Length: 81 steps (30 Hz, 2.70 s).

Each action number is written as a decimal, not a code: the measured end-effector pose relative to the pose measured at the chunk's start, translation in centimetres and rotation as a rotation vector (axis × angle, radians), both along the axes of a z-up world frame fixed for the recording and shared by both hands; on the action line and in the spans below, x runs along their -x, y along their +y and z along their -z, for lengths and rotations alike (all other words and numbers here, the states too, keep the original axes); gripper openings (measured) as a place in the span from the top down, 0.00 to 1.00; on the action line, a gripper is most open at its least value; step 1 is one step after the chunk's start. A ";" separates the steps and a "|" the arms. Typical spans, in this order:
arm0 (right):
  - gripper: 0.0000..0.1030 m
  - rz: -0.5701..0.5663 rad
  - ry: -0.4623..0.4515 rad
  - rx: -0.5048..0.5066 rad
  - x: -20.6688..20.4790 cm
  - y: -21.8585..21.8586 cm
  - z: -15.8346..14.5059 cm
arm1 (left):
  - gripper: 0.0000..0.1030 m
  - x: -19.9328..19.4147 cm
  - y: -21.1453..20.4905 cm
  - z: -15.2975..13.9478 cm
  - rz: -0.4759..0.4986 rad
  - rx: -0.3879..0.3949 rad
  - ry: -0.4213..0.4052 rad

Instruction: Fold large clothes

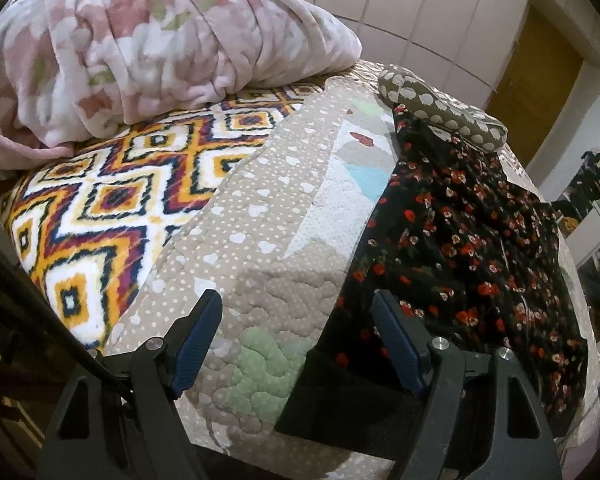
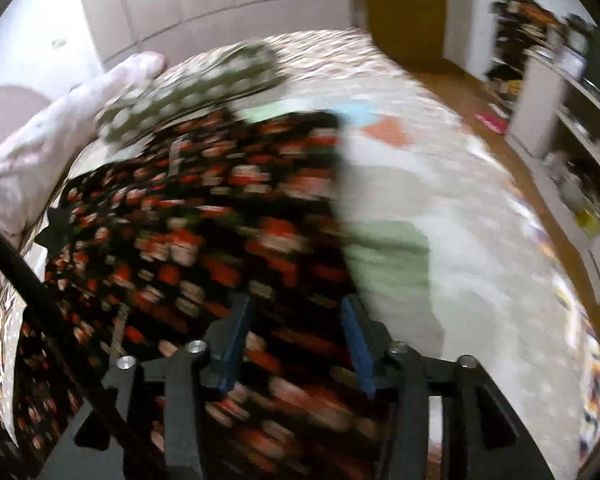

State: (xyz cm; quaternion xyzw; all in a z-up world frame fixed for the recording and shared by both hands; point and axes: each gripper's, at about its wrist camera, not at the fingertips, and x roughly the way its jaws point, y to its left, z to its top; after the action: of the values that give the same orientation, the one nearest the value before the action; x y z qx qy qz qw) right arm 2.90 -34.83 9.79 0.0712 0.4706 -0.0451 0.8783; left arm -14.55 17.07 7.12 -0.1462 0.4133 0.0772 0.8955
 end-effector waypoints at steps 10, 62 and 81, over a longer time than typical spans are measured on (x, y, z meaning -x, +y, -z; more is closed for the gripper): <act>0.38 0.050 -0.033 -0.280 12.9 -6.9 3.8 | 0.26 -4.5 -0.8 3.4 0.242 0.110 0.101; 0.72 0.117 -0.143 -0.328 26.7 -8.6 3.1 | 0.45 8.0 -6.3 -3.1 0.183 -0.177 -0.024; 0.51 0.037 -0.195 -0.166 24.8 -2.4 1.2 | 0.28 8.2 -8.1 -3.8 0.166 -0.297 -0.017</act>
State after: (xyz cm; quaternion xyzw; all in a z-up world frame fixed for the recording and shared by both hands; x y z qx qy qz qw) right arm -21.93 -37.28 8.60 0.1565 0.3838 -0.0148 0.9099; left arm -22.71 8.97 10.87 0.0217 0.4005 0.0619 0.9140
